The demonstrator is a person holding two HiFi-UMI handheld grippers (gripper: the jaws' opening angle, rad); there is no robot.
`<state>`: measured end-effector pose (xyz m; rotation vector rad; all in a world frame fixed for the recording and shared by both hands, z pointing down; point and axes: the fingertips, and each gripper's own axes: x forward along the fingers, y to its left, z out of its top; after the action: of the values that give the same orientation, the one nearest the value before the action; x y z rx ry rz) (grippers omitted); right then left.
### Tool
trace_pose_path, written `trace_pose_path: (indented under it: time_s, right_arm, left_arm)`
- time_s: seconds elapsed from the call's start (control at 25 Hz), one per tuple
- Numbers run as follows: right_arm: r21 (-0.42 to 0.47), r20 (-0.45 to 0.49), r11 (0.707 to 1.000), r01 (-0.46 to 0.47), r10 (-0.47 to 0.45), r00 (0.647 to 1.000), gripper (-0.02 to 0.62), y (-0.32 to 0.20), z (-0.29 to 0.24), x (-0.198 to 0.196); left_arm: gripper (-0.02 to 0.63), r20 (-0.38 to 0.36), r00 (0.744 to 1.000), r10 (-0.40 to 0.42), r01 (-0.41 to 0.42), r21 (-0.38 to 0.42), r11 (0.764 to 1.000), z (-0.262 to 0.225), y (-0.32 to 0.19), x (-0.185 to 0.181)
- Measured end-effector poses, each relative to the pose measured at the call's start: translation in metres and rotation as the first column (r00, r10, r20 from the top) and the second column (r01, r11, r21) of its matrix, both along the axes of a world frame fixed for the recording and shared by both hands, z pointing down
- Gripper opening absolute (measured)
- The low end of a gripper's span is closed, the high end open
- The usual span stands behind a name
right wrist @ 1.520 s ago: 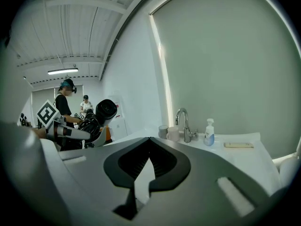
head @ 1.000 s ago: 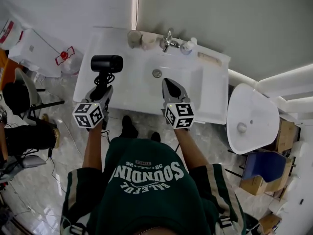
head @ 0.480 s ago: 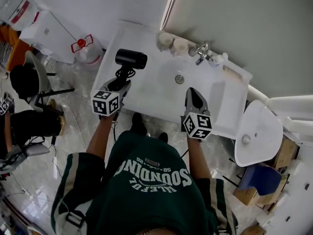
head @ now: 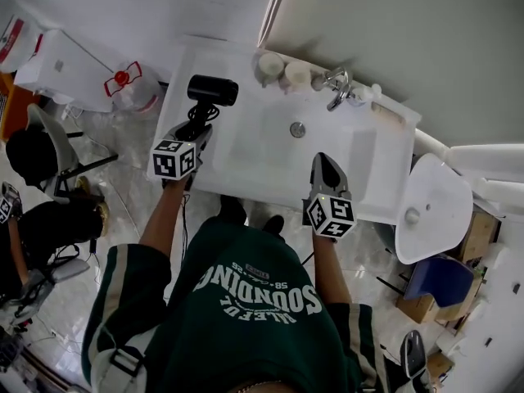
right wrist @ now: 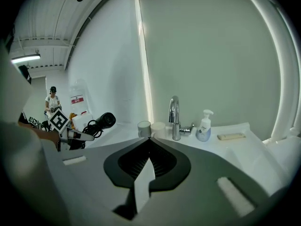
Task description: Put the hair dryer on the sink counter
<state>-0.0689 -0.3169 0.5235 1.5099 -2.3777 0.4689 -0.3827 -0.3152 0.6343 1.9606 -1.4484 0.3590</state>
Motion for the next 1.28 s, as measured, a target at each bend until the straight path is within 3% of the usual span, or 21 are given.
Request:
trace_pose_path:
  time_s: [0.6, 0.88, 1.28]
  right_arm:
    - [-0.056, -0.032, 0.99, -0.129, 0.128, 0.991, 0.004, 0.015, 0.021, 0.03]
    - [-0.08, -0.037, 0.982, -0.173, 0.171, 0.985, 0.005, 0.025, 0.028, 0.045]
    - [-0.089, -0.043, 0.974, -0.21, 0.207, 0.977, 0.005, 0.039, 0.03, 0.057]
  left_arm:
    - [0.227, 0.058, 0.998, 0.015, -0.009, -0.109, 0.994, 0.062, -0.074, -0.022]
    - [0.227, 0.11, 0.992, -0.065, 0.085, -0.191, 0.978, 0.095, -0.088, -0.036]
    - [0.227, 0.234, 0.97, -0.062, 0.123, -0.258, 0.958, 0.119, -0.086, -0.054]
